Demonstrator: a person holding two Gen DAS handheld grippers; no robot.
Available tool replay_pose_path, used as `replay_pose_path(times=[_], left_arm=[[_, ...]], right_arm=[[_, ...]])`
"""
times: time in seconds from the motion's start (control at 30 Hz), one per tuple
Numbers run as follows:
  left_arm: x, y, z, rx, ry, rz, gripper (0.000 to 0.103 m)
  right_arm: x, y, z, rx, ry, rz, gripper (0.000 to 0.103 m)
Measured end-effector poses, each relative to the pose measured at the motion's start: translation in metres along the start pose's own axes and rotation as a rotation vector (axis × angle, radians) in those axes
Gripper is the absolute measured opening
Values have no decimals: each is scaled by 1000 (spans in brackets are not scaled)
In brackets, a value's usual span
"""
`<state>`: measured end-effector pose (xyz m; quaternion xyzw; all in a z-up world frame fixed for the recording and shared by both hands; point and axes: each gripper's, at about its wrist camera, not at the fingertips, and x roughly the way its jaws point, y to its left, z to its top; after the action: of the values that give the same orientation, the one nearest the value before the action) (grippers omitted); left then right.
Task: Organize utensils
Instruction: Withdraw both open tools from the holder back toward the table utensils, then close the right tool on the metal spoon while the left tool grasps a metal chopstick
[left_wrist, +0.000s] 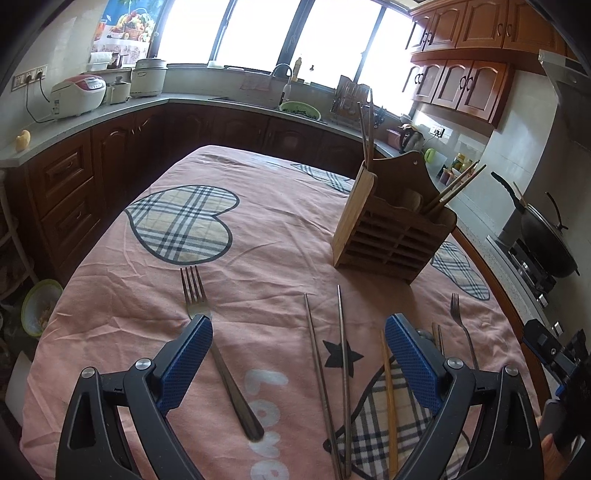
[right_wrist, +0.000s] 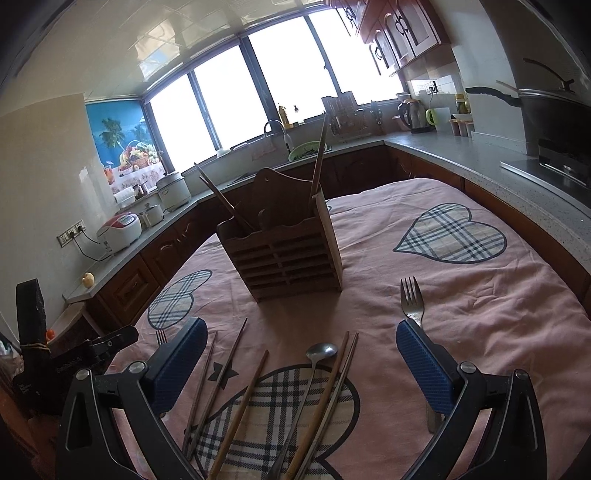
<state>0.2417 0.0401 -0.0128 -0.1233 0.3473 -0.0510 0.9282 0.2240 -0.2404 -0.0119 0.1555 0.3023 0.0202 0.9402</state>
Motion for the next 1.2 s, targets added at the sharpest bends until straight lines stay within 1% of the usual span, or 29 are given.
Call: replay_pose_path(times=[0.4, 0.47, 0.53, 0.6, 0.67, 0.73, 0.77, 0.83, 0.93, 0.97, 1.03, 1.1, 1.13, 1.2], left_arm=[[10, -9, 4, 46, 45, 7, 93], [13, -10, 5, 48, 53, 5, 91], [16, -12, 6, 53, 62, 6, 89], [21, -13, 6, 58, 72, 7, 85], [26, -14, 7, 60, 84, 9, 82], [32, -14, 7, 62, 95, 13, 81], [35, -15, 8, 63, 101, 14, 79], [41, -16, 8, 66, 117, 15, 73], [52, -20, 10, 75, 141, 12, 66], [55, -21, 11, 79, 148, 12, 64], [62, -24, 12, 89, 163, 9, 60], [71, -27, 16, 96, 179, 0, 58], [75, -29, 18, 100, 184, -5, 57], [83, -33, 22, 110, 191, -11, 57]], right_arm=[[7, 3, -9, -33, 40, -31, 102], [10, 4, -9, -36, 48, -31, 100], [14, 4, -10, -37, 62, -33, 96], [19, 4, -11, -39, 76, -35, 93], [24, 3, -12, -40, 95, -39, 87], [31, 1, -14, -35, 118, -41, 79], [34, 0, -14, -34, 130, -40, 76], [41, 0, -16, -38, 158, -40, 62], [53, 2, -20, -39, 202, -25, 50], [57, 2, -21, -39, 217, -20, 49], [66, 3, -24, -40, 248, -11, 38], [75, 3, -27, -37, 286, -8, 30], [80, 2, -29, -32, 306, -4, 26], [88, 1, -33, -23, 341, -1, 24]])
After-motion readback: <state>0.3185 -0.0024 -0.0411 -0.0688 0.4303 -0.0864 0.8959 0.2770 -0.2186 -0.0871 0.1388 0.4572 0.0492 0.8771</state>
